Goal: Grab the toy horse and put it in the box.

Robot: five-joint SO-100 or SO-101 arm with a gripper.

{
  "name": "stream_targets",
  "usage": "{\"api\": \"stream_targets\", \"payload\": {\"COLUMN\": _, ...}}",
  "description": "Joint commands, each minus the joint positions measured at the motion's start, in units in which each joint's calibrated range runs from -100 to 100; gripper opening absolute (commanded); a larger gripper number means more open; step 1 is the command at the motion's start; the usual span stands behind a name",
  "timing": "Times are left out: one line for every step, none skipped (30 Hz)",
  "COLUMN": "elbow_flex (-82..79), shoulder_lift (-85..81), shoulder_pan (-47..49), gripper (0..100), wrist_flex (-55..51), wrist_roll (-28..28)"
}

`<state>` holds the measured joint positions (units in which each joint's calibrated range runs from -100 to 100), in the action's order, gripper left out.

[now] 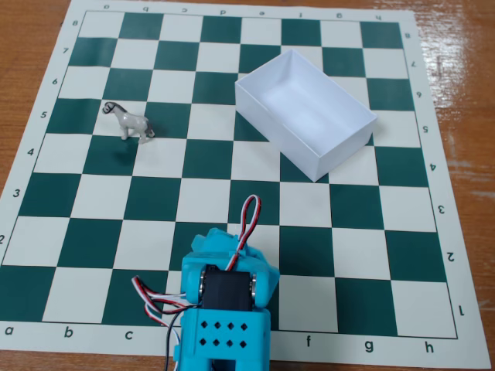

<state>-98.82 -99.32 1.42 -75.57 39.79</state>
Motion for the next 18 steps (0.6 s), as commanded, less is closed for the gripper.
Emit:
{"api": "stream_targets", "payload": {"elbow_flex": 7.38, "shoulder_lift": -0.24, "shoulder_pan": -1.13, "gripper": 29, "wrist_flex": -2.17, "wrist_roll": -0.2}}
{"api": "stream_targets", "payload": {"elbow_flex": 10.56, "shoulder_lift": -0.24, "shoulder_pan": -1.78, "gripper": 29, "wrist_flex": -2.17, "wrist_roll": -1.47}}
{"api": "stream_targets", "payload": {"elbow_flex": 13.75, "shoulder_lift": -0.24, "shoulder_pan": -1.7, "gripper": 29, "wrist_flex": -1.76, "wrist_roll": -2.84}}
{"api": "stream_targets", "payload": {"elbow_flex": 16.66, "shoulder_lift": -0.15, "shoulder_pan": -0.99, "gripper": 29, "wrist_flex": -1.76, "wrist_roll": -2.89}}
{"api": "stream_targets", "payload": {"elbow_flex": 19.58, "shoulder_lift": -0.06, "shoulder_pan": -0.35, "gripper": 29, "wrist_flex": -1.76, "wrist_roll": -2.89}}
{"api": "stream_targets", "payload": {"elbow_flex": 22.58, "shoulder_lift": 0.38, "shoulder_pan": 0.15, "gripper": 29, "wrist_flex": -1.51, "wrist_roll": -2.89}}
{"api": "stream_targets", "payload": {"elbow_flex": 25.59, "shoulder_lift": 1.8, "shoulder_pan": 0.37, "gripper": 29, "wrist_flex": -0.68, "wrist_roll": -2.94}}
{"api": "stream_targets", "payload": {"elbow_flex": 28.77, "shoulder_lift": 4.63, "shoulder_pan": 0.51, "gripper": 29, "wrist_flex": 0.57, "wrist_roll": -3.57}}
{"api": "stream_targets", "payload": {"elbow_flex": 32.78, "shoulder_lift": 8.79, "shoulder_pan": 0.58, "gripper": 29, "wrist_flex": 2.31, "wrist_roll": -5.43}}
{"api": "stream_targets", "payload": {"elbow_flex": 37.51, "shoulder_lift": 14.01, "shoulder_pan": 0.44, "gripper": 29, "wrist_flex": 3.81, "wrist_roll": -7.53}}
{"api": "stream_targets", "payload": {"elbow_flex": 41.97, "shoulder_lift": 18.97, "shoulder_pan": 0.44, "gripper": 29, "wrist_flex": 4.56, "wrist_roll": -9.14}}
{"api": "stream_targets", "payload": {"elbow_flex": 47.43, "shoulder_lift": 24.63, "shoulder_pan": 0.44, "gripper": 29, "wrist_flex": 4.81, "wrist_roll": -11.48}}
{"api": "stream_targets", "payload": {"elbow_flex": 53.26, "shoulder_lift": 30.65, "shoulder_pan": 0.58, "gripper": 29, "wrist_flex": 4.47, "wrist_roll": -14.27}}
{"api": "stream_targets", "payload": {"elbow_flex": 59.36, "shoulder_lift": 36.49, "shoulder_pan": 0.72, "gripper": 29, "wrist_flex": 3.56, "wrist_roll": -16.86}}
{"api": "stream_targets", "payload": {"elbow_flex": 65.55, "shoulder_lift": 42.77, "shoulder_pan": 0.94, "gripper": 29, "wrist_flex": 2.23, "wrist_roll": -19.35}}
{"api": "stream_targets", "payload": {"elbow_flex": 71.65, "shoulder_lift": 49.23, "shoulder_pan": 1.22, "gripper": 29, "wrist_flex": 0.57, "wrist_roll": -21.94}}
{"api": "stream_targets", "payload": {"elbow_flex": 77.38, "shoulder_lift": 55.07, "shoulder_pan": 1.58, "gripper": 29, "wrist_flex": -1.01, "wrist_roll": -24.57}}
{"api": "stream_targets", "payload": {"elbow_flex": 82.12, "shoulder_lift": 59.94, "shoulder_pan": 2.01, "gripper": 29, "wrist_flex": -1.67, "wrist_roll": -27.26}}
